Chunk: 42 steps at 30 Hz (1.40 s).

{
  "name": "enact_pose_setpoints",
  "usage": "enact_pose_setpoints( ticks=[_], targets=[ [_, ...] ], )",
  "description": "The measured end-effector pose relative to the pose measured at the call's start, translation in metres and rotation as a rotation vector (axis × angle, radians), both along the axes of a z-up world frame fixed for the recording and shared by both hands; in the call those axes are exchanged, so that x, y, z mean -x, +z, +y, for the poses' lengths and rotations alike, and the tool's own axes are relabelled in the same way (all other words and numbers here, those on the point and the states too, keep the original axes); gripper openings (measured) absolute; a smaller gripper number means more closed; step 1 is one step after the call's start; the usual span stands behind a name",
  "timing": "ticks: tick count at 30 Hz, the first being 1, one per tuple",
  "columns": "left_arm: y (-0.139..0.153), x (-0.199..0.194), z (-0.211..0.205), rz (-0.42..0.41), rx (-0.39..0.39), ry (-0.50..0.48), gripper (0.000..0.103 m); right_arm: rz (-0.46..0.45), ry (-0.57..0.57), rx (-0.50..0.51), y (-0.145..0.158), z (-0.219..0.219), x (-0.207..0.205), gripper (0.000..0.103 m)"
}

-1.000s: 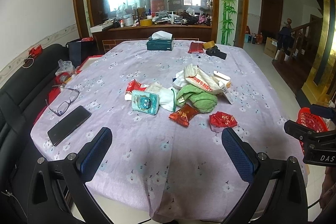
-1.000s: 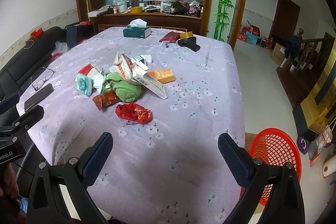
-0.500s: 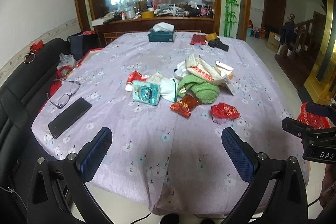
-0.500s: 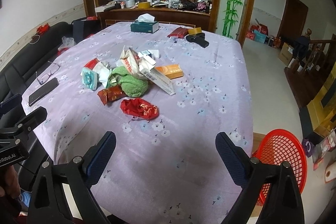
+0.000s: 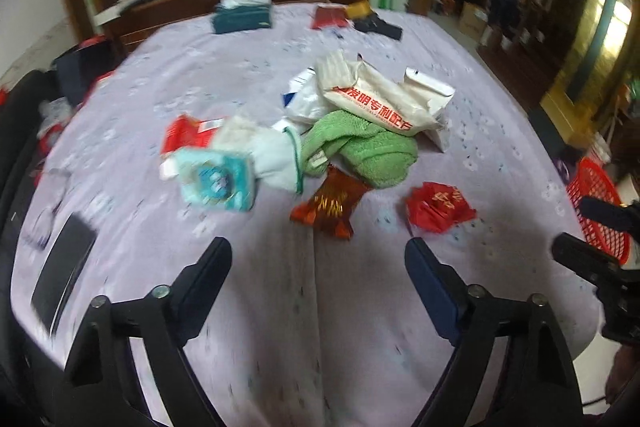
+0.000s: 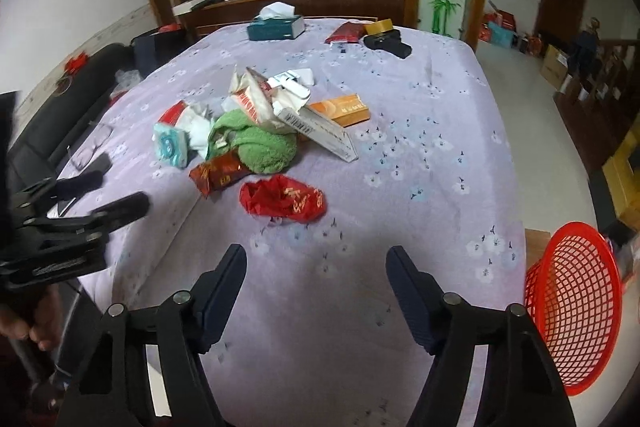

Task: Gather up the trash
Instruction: 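Grasp the brown candy wrapper with the left tool while the right tool grasps the red wrapper, then carry both wrappers to the red wastebasket and open both tools to drop them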

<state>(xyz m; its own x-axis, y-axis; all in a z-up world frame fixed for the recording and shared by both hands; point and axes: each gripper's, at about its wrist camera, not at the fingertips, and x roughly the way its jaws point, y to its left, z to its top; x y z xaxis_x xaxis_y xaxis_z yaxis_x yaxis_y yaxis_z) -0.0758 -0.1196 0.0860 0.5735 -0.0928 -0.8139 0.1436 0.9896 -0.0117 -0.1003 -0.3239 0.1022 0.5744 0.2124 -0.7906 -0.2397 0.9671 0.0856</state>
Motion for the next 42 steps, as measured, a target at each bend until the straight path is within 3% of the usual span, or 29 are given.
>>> enact_pose_setpoints(
  ticks=[2,9,11,16,20,23,27,28,31,32,42],
  targets=[
    [-0.01,-0.02,-0.001,0.019,-0.021,-0.042,0.077,0.008,-0.032,-0.002,-0.001,0.003,-0.004,0.077],
    [-0.046,-0.062,-0.012,0.091,-0.032,-0.186,0.071,0.038,-0.071,-0.015,-0.008,0.017,-0.015,0.077],
    [-0.057,-0.07,-0.015,0.122,-0.028,-0.21,0.047,0.037,-0.07,0.001,-0.009,0.023,-0.017,0.077],
    [-0.066,-0.078,-0.014,0.145,0.01,-0.235,0.033,0.046,-0.064,0.013,-0.015,0.04,-0.026,0.077],
    [-0.057,-0.063,-0.001,0.131,0.038,-0.259,0.032,0.041,-0.037,0.037,-0.021,0.057,-0.036,0.075],
    [-0.049,-0.051,0.012,0.121,0.066,-0.253,0.032,0.063,-0.026,0.03,-0.031,0.067,-0.05,0.061],
    [-0.044,-0.036,0.035,0.118,0.083,-0.224,0.032,0.08,-0.02,0.061,-0.046,0.081,-0.067,0.058],
    [-0.044,-0.033,0.037,0.117,0.08,-0.22,0.032,0.095,-0.023,0.074,-0.051,0.083,-0.071,0.055],
    [-0.042,-0.029,0.045,0.111,0.08,-0.208,0.032,0.144,-0.042,0.101,-0.064,0.085,-0.077,0.03],
    [-0.041,-0.027,0.046,0.11,0.085,-0.206,0.032,0.138,-0.048,0.105,-0.064,0.084,-0.076,0.027],
    [-0.025,-0.017,0.023,0.073,0.11,-0.253,0.032,0.121,-0.096,-0.047,-0.03,0.062,-0.048,0.024]
  ],
)
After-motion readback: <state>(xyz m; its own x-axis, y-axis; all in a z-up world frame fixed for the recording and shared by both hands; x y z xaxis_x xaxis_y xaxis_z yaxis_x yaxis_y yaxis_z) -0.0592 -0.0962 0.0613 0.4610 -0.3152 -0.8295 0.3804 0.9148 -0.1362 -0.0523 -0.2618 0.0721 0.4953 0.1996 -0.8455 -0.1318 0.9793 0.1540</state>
